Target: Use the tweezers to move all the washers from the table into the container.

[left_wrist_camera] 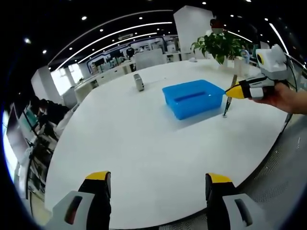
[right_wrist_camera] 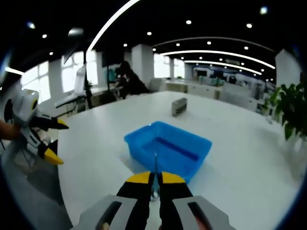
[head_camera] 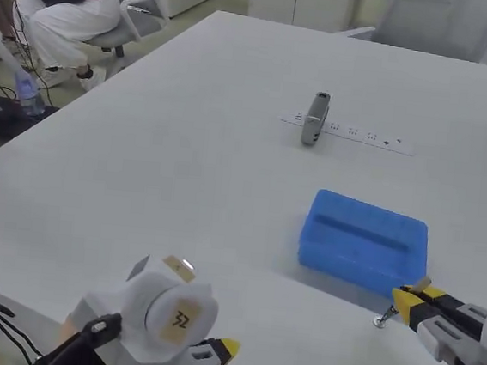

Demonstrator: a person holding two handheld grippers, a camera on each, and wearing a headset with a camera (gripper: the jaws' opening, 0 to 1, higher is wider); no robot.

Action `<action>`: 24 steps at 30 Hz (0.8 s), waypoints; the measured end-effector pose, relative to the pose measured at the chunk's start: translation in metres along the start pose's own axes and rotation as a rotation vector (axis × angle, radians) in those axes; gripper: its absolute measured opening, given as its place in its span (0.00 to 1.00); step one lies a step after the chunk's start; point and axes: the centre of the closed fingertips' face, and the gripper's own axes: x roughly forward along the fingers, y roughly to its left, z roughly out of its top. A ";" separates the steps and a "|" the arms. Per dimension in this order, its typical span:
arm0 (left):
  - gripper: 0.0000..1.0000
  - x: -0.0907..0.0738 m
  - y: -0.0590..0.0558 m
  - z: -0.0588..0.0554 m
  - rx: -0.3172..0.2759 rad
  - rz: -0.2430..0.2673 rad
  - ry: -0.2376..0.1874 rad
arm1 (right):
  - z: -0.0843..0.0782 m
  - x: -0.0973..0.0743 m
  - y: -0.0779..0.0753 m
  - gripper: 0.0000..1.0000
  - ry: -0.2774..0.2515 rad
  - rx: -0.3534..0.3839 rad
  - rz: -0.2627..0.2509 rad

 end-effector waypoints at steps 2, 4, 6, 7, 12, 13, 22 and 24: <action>0.82 0.000 0.000 0.000 0.000 0.000 0.002 | -0.001 0.000 0.002 0.02 -0.005 -0.013 0.001; 0.82 0.000 0.000 0.000 0.001 0.001 0.001 | -0.001 0.000 0.000 0.01 -0.016 -0.007 -0.003; 0.82 0.000 0.000 0.000 0.000 0.001 0.000 | -0.002 -0.001 0.002 0.01 -0.023 0.010 0.002; 0.82 -0.001 0.000 0.000 0.000 0.001 0.001 | -0.003 -0.001 0.001 0.01 -0.025 -0.002 -0.005; 0.82 0.000 -0.002 -0.001 0.009 -0.005 0.007 | -0.003 -0.002 -0.001 0.01 -0.022 0.001 -0.016; 0.82 0.000 -0.001 -0.001 0.012 -0.004 0.008 | -0.003 -0.002 -0.001 0.01 -0.022 0.002 -0.018; 0.82 0.001 -0.001 -0.001 0.017 -0.005 0.007 | -0.001 0.001 -0.004 0.01 0.030 -0.009 -0.007; 0.82 0.001 -0.001 -0.001 0.015 -0.003 0.009 | 0.005 0.000 -0.004 0.01 0.027 -0.024 0.000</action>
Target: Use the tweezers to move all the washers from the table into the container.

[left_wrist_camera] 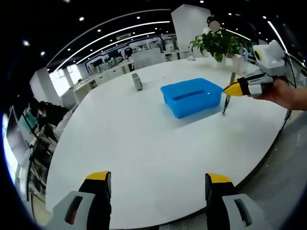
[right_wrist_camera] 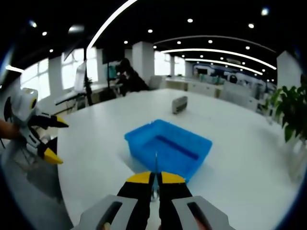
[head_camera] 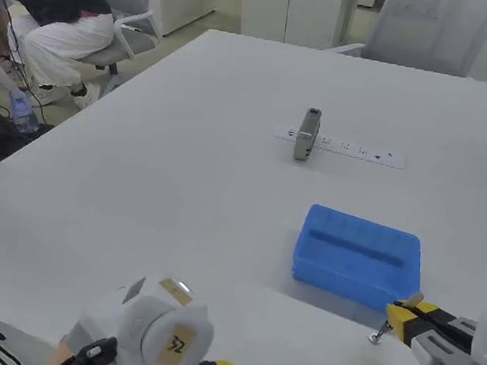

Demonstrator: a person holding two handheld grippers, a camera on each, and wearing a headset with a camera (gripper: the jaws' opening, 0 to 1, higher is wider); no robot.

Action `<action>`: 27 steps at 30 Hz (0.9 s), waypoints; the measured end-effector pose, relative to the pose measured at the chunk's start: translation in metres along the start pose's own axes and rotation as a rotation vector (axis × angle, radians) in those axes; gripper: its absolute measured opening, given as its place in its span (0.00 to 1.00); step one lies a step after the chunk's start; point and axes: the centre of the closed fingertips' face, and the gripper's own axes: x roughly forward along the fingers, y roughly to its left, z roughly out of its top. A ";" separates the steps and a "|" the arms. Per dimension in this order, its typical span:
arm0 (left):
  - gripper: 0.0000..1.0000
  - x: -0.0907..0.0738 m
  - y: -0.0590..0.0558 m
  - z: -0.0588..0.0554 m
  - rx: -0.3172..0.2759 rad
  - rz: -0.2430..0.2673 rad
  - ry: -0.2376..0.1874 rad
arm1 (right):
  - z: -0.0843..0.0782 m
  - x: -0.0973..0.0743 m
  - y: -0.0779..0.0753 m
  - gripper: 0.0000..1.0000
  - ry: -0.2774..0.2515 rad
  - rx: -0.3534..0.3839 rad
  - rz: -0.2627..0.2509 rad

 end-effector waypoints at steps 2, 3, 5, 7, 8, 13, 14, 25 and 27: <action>0.82 0.000 0.001 0.000 -0.002 0.003 0.002 | 0.012 -0.004 0.000 0.01 -0.024 0.002 0.007; 0.82 0.000 0.001 0.000 -0.005 0.004 0.000 | 0.017 -0.005 0.001 0.01 -0.037 0.006 0.010; 0.82 0.000 0.002 0.000 -0.009 0.006 -0.002 | 0.029 -0.009 0.000 0.01 -0.068 0.026 0.020; 0.81 0.000 0.001 0.000 -0.006 0.005 -0.003 | 0.042 -0.012 -0.001 0.01 -0.100 0.058 0.033; 0.81 0.000 0.001 0.000 -0.004 0.006 -0.003 | 0.051 -0.015 -0.003 0.01 -0.125 0.073 0.033; 0.81 0.000 0.002 0.000 -0.009 0.011 -0.005 | 0.080 -0.023 -0.011 0.01 -0.194 0.101 0.018; 0.81 0.000 0.002 0.000 -0.009 0.012 -0.004 | 0.085 -0.023 -0.013 0.01 -0.203 0.096 0.010; 0.81 -0.002 0.002 -0.001 -0.009 0.018 0.007 | 0.068 0.008 -0.029 0.01 -0.113 0.000 -0.060; 0.81 -0.002 0.002 -0.001 -0.011 0.017 0.005 | 0.060 0.014 -0.029 0.01 -0.093 0.003 -0.058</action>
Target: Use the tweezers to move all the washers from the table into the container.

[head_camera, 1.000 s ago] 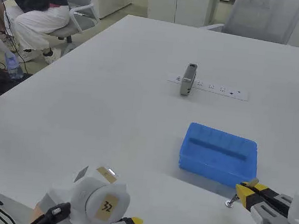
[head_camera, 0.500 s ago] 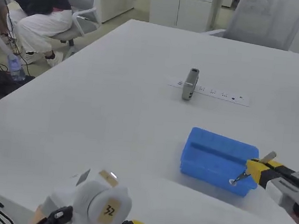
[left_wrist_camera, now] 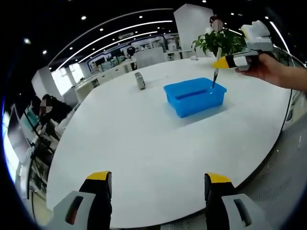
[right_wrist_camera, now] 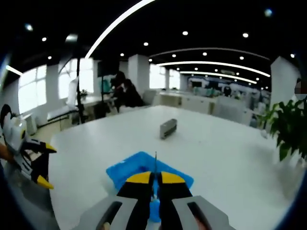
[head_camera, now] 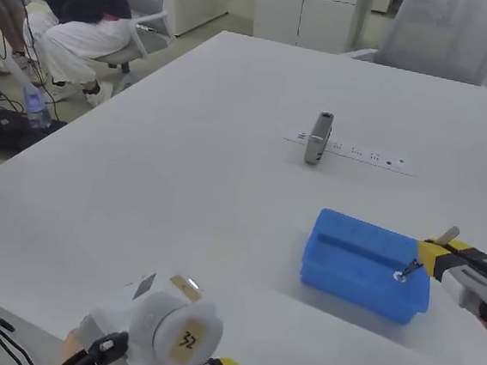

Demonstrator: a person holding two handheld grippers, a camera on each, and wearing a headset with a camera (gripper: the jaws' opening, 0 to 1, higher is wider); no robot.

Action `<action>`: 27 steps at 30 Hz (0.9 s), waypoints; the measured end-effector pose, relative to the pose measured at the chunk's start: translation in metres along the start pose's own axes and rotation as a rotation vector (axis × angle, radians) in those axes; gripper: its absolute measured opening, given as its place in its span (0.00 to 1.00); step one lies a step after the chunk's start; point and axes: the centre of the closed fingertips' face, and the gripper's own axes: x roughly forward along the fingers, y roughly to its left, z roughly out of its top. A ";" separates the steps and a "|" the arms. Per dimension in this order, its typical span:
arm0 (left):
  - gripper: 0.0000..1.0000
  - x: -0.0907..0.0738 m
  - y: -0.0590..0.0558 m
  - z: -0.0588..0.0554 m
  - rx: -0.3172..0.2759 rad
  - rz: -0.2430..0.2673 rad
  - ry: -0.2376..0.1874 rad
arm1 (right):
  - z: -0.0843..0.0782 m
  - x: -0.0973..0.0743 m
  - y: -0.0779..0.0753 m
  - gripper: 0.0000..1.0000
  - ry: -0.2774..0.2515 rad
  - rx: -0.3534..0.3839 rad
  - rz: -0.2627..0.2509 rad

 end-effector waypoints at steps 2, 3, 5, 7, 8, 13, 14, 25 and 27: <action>0.80 0.000 0.000 -0.001 0.003 0.000 0.004 | -0.008 0.005 0.001 0.01 0.014 0.015 0.002; 0.80 0.000 0.000 -0.001 0.005 -0.001 0.005 | -0.013 0.007 0.002 0.01 0.027 0.019 0.001; 0.80 0.000 0.000 -0.001 0.009 -0.002 0.007 | -0.018 0.011 0.004 0.01 0.038 0.024 0.003; 0.80 0.000 -0.001 -0.002 0.015 -0.002 0.011 | -0.025 0.016 0.003 0.01 0.059 0.019 0.003; 0.79 0.001 -0.001 -0.002 0.018 -0.002 0.011 | -0.026 0.016 0.003 0.01 0.064 0.016 0.002; 0.80 0.001 -0.001 -0.002 0.014 -0.004 0.011 | -0.038 0.018 0.006 0.01 0.096 0.005 0.004; 0.80 0.001 -0.001 -0.002 0.015 -0.005 0.011 | -0.041 0.019 0.006 0.01 0.103 0.004 0.005; 0.80 0.001 -0.001 -0.001 0.012 -0.009 0.011 | -0.018 0.005 -0.004 0.02 0.020 0.068 -0.016; 0.80 0.001 -0.002 -0.001 0.012 -0.012 0.011 | 0.002 -0.005 -0.001 0.02 -0.031 0.083 -0.009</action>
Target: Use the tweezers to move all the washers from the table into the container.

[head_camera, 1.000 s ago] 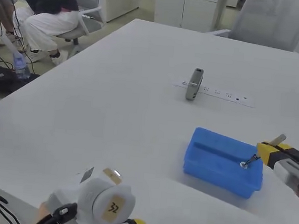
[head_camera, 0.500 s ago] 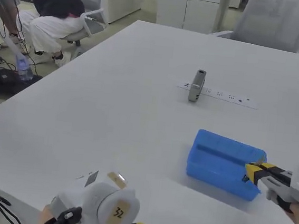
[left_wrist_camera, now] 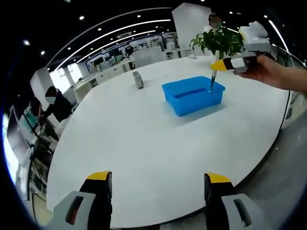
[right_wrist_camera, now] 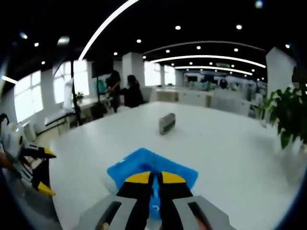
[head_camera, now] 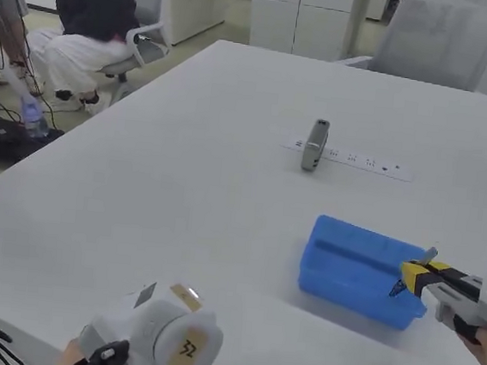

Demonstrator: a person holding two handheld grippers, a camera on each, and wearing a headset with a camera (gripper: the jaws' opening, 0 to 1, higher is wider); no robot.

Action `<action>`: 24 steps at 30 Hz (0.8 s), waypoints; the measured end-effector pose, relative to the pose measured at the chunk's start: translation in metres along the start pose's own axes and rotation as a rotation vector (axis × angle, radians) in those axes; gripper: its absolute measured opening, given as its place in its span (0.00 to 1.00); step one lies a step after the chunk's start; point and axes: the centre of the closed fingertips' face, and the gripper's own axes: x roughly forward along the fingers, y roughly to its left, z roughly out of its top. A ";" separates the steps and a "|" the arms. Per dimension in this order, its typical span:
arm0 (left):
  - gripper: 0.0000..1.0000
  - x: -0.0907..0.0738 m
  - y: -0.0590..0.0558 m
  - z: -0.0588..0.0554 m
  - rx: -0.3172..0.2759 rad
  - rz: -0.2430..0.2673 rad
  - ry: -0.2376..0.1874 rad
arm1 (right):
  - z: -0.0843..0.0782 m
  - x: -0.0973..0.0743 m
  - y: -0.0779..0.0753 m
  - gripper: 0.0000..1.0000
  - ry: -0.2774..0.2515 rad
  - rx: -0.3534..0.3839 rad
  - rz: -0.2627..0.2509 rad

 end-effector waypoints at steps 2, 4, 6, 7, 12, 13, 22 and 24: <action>0.80 0.000 -0.001 0.000 0.001 -0.002 0.002 | 0.018 -0.011 0.007 0.02 -0.030 -0.009 0.022; 0.81 0.000 -0.001 0.000 0.000 -0.004 -0.001 | 0.030 -0.020 0.016 0.02 -0.050 -0.006 0.058; 0.81 0.000 -0.001 0.000 -0.002 -0.006 -0.002 | 0.037 -0.030 0.029 0.02 -0.049 -0.019 0.124; 0.82 0.000 -0.001 0.001 -0.003 -0.007 -0.006 | 0.036 -0.036 0.034 0.02 -0.027 -0.026 0.143; 0.82 0.001 -0.002 0.001 -0.004 -0.011 -0.009 | 0.011 -0.051 0.041 0.02 0.129 -0.206 0.164; 0.82 0.000 -0.002 0.001 -0.003 -0.012 -0.011 | 0.007 -0.052 0.043 0.02 0.142 -0.242 0.173; 0.82 0.000 -0.003 0.000 -0.013 -0.016 -0.003 | -0.069 -0.054 0.063 0.02 0.475 -0.526 0.330; 0.82 0.001 -0.003 0.000 -0.009 -0.014 0.001 | -0.082 -0.050 0.066 0.02 0.533 -0.591 0.354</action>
